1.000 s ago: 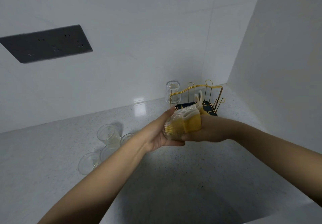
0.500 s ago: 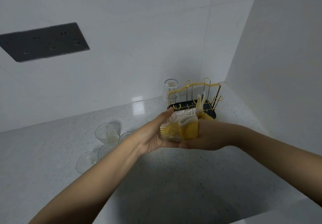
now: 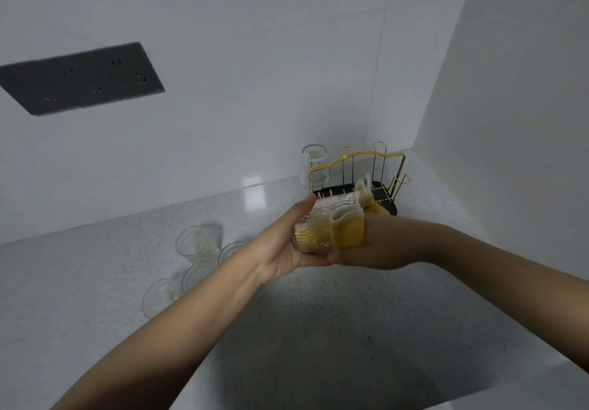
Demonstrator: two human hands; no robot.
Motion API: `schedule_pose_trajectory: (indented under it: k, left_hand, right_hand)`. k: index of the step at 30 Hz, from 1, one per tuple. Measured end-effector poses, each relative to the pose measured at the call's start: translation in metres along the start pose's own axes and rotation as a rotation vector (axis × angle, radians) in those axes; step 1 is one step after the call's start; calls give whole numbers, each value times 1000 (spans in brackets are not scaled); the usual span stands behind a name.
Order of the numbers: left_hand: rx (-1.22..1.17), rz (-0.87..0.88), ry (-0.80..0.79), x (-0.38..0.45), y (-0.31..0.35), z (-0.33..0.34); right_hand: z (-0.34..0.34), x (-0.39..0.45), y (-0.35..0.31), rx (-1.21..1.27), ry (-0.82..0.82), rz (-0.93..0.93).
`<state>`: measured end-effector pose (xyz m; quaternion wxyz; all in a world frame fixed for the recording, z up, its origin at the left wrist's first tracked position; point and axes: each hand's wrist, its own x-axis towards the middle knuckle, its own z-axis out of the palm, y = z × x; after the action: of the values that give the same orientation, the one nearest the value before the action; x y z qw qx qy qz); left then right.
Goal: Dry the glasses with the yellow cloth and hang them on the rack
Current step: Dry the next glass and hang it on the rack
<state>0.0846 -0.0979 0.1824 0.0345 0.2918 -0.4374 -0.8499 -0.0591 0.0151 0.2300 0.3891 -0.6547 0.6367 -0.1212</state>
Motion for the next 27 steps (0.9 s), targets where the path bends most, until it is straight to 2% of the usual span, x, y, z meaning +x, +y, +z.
schedule_pose_trajectory:
  k: [1, 3, 5, 7, 8, 9, 10, 11, 14, 16, 18, 20, 23, 25, 27]
  left_hand:
    - [-7, -33, -13, 0, 0, -2]
    - [1, -27, -30, 1, -3, -4]
    - [-14, 82, -46, 5, -12, -8]
    - [5, 268, -9, 11, -22, -10]
    - [13, 345, 28, 12, -25, -8]
    - [9, 384, 68, 12, -24, -6]
    - [7, 385, 87, 11, -22, -3]
    - [-6, 353, 87, 10, -20, -2]
    - [-108, 128, -12, 8, -14, -5]
    - [-147, 11, -22, 9, -9, -7]
    - [-122, -6, -13, 9, -6, -7]
    - [-70, 87, -46, 10, -9, -7]
    - [13, 311, 51, 11, -21, -7]
    - [-8, 377, 98, 11, -25, -6]
    - [-17, 343, 122, 10, -20, -4]
  right_hand:
    - [1, 1, -1, -52, 0, -7]
    - [-2, 2, 0, 63, 0, 15]
    - [-8, 3, 2, 354, 39, 69]
    - [-12, 3, 3, 696, 78, 166]
    - [-12, 3, 4, 826, 73, 189]
    - [-10, 2, 2, 854, 56, 186]
    - [-7, 2, 1, 774, 34, 178]
    - [-5, 2, 0, 585, 8, 148]
    - [-1, 6, 4, -103, -35, 15]
    - [2, 9, 8, -299, 12, -56]
    - [1, 9, 9, -280, 68, -100]
    - [-2, 7, 6, -152, 107, -112]
    - [-4, 7, -3, 213, 107, -36]
    - [-5, 9, -4, 425, 66, 87]
    - [-4, 9, -3, 323, -35, 118]
